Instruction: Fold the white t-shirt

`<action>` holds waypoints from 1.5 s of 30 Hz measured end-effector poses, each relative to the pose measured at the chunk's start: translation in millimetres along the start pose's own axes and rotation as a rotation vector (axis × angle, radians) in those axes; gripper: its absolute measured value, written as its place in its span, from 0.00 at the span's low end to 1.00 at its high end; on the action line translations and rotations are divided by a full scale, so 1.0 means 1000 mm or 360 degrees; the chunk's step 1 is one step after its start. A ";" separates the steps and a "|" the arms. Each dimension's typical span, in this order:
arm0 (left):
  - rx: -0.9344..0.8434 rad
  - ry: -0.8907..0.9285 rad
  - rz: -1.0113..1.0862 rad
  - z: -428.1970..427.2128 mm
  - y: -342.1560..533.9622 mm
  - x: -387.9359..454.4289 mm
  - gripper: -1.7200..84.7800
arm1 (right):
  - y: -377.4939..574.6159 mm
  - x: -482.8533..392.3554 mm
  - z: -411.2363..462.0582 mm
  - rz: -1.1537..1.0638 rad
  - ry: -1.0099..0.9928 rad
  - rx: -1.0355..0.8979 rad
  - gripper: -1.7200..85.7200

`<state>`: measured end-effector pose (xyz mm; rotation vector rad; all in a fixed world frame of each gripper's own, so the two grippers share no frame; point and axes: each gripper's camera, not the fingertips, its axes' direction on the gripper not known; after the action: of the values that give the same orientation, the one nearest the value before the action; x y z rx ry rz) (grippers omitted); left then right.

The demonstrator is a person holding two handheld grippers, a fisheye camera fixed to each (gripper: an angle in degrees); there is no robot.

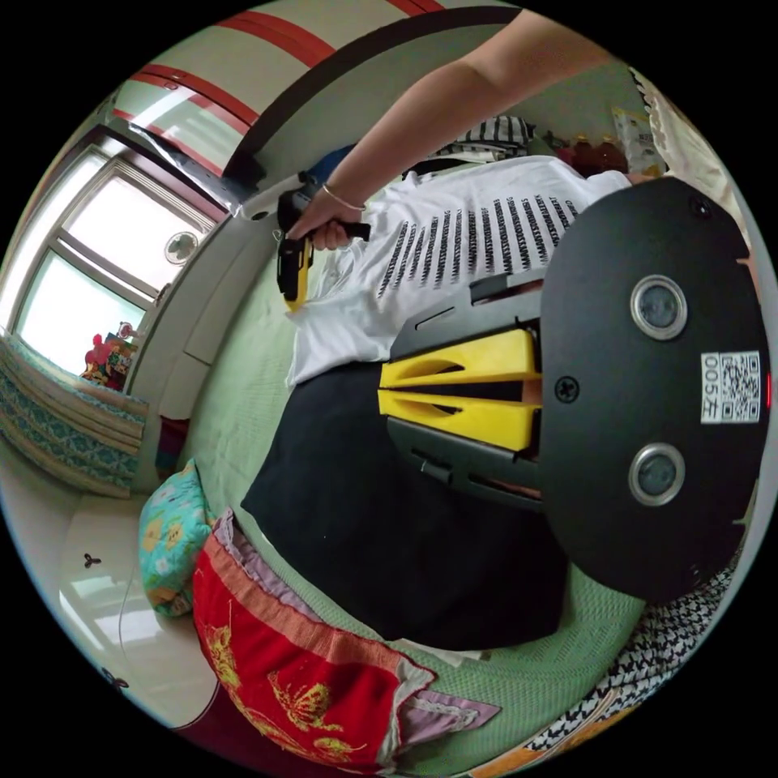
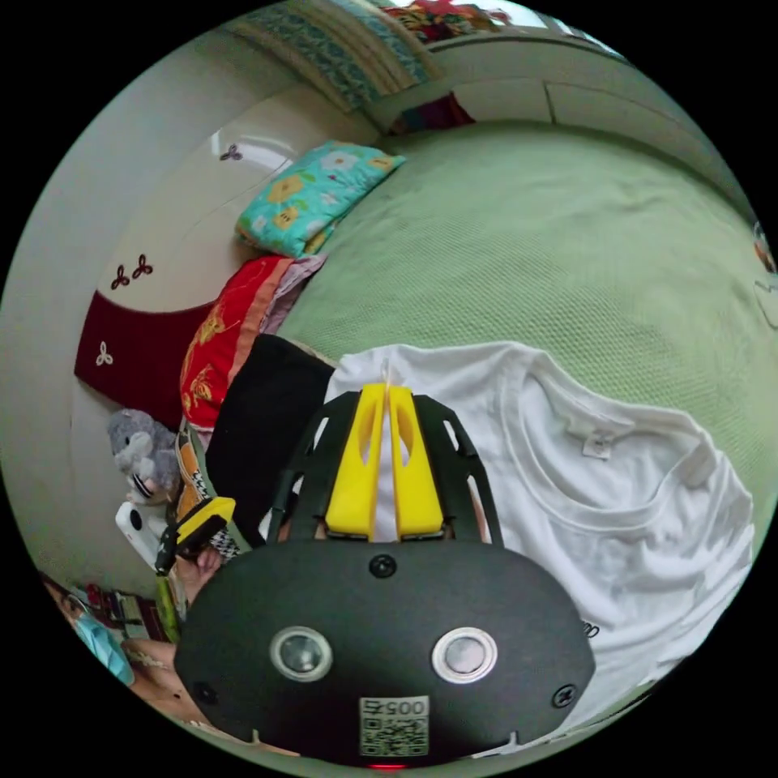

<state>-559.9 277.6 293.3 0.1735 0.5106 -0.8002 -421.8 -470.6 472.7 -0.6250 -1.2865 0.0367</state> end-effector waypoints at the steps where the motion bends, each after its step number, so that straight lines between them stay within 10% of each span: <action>1: -0.0004 0.0003 0.0004 0.002 0.000 0.002 0.02 | 0.005 0.013 -0.003 0.0055 -0.0045 0.0022 0.02; 22: -0.0199 0.0241 0.0168 0.107 -0.015 0.070 0.12 | 0.051 -0.087 -0.003 -0.0510 0.0135 -0.0139 0.11; 35: -0.0472 -0.0165 0.0090 0.185 -0.015 0.093 0.02 | 0.085 -0.107 -0.002 -0.0178 0.0157 0.0071 0.01; 45: -0.0289 -0.0117 0.0105 0.200 -0.012 0.104 0.01 | 0.231 -0.134 -0.070 -0.0832 0.0332 -0.0064 0.01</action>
<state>-433.6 135.7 415.3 -0.0072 0.5026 -0.6894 -327.7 -355.4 240.6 -0.3015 -1.2146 -0.4743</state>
